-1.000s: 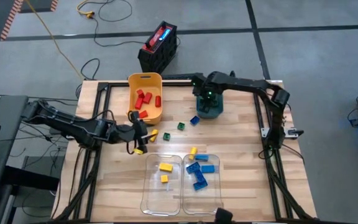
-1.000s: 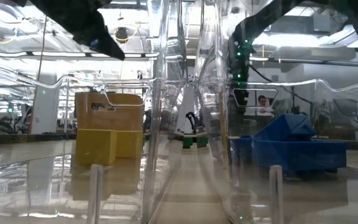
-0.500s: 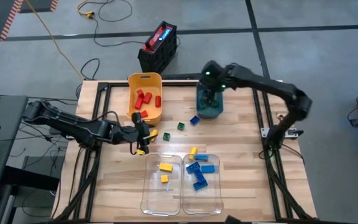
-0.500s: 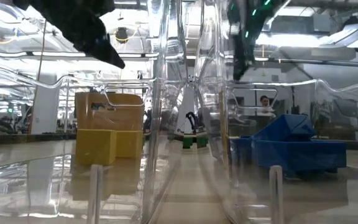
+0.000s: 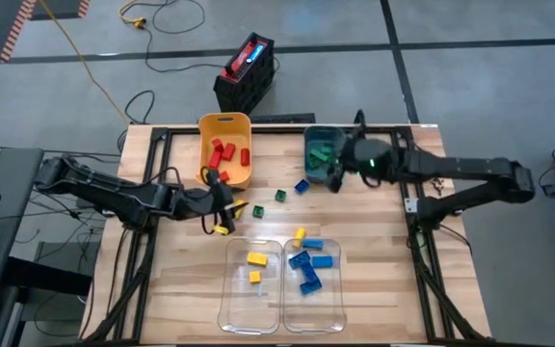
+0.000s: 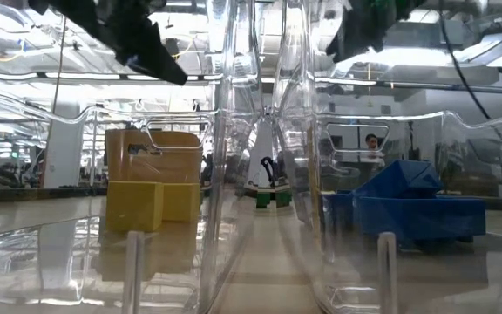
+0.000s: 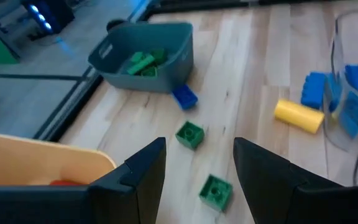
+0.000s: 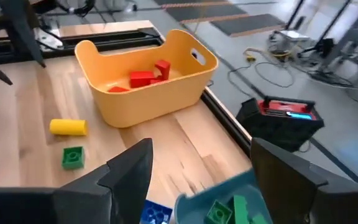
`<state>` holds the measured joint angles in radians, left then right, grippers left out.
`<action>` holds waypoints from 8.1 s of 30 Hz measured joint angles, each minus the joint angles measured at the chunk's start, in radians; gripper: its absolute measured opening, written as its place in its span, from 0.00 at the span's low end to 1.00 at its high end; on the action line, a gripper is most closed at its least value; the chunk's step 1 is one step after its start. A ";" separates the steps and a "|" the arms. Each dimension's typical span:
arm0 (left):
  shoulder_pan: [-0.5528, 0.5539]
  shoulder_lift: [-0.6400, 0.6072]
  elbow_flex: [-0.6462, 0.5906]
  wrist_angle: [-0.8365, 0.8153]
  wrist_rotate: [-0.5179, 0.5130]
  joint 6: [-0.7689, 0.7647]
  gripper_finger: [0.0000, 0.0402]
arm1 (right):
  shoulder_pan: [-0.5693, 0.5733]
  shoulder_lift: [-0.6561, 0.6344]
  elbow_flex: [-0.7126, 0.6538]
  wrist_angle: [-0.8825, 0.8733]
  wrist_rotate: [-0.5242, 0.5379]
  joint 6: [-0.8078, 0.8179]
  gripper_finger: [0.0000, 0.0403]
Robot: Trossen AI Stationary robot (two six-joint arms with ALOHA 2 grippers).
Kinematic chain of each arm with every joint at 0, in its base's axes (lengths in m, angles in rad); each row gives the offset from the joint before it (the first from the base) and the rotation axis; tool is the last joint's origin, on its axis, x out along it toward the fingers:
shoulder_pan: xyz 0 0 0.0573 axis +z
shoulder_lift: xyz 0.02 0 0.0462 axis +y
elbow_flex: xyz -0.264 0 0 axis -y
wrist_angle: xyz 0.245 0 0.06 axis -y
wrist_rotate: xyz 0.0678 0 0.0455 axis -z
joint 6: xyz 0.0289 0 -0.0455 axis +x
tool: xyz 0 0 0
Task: Sort blocks
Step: Put the yellow block into the left transparent bin, then put the green block into the blue bin
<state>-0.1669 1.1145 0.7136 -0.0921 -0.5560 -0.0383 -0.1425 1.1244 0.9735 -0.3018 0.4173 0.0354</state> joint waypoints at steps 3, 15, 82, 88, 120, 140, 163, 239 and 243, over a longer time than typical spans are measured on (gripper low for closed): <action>-0.001 0.000 0.000 -0.038 0.004 -0.009 0.45 | 0.074 -0.041 -0.084 0.061 0.091 0.043 0.70; -0.007 0.000 0.000 -0.149 0.000 -0.008 0.45 | 0.268 -0.053 -0.272 0.354 0.221 0.102 0.70; 0.143 0.540 0.304 -0.713 0.213 1.703 0.48 | 0.507 -0.073 -0.280 0.330 0.474 0.004 0.70; 0.150 0.541 0.296 -0.629 0.182 1.733 0.48 | 0.507 -0.073 -0.280 0.330 0.474 0.009 0.70; 0.299 0.548 0.296 -0.434 0.347 2.222 0.48 | 0.507 -0.073 -0.280 0.328 0.473 0.009 0.70; 0.221 0.651 0.297 -0.446 0.306 2.119 0.35 | 0.500 -0.073 -0.280 0.310 0.473 0.014 0.70; 0.157 0.523 0.320 -0.589 0.193 1.955 0.34 | 0.501 -0.073 -0.280 0.309 0.473 0.024 0.70; -0.275 0.599 0.626 -0.576 0.345 0.300 0.49 | 0.503 -0.073 -0.280 0.310 0.471 0.062 0.70; -0.221 0.599 0.728 -0.626 0.340 0.286 0.49 | 0.503 -0.073 -0.280 0.310 0.470 0.062 0.70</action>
<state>-0.3877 1.7138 1.4419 -0.7185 -0.2156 0.2478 0.3607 1.0515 0.6937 0.0082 0.8875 0.0971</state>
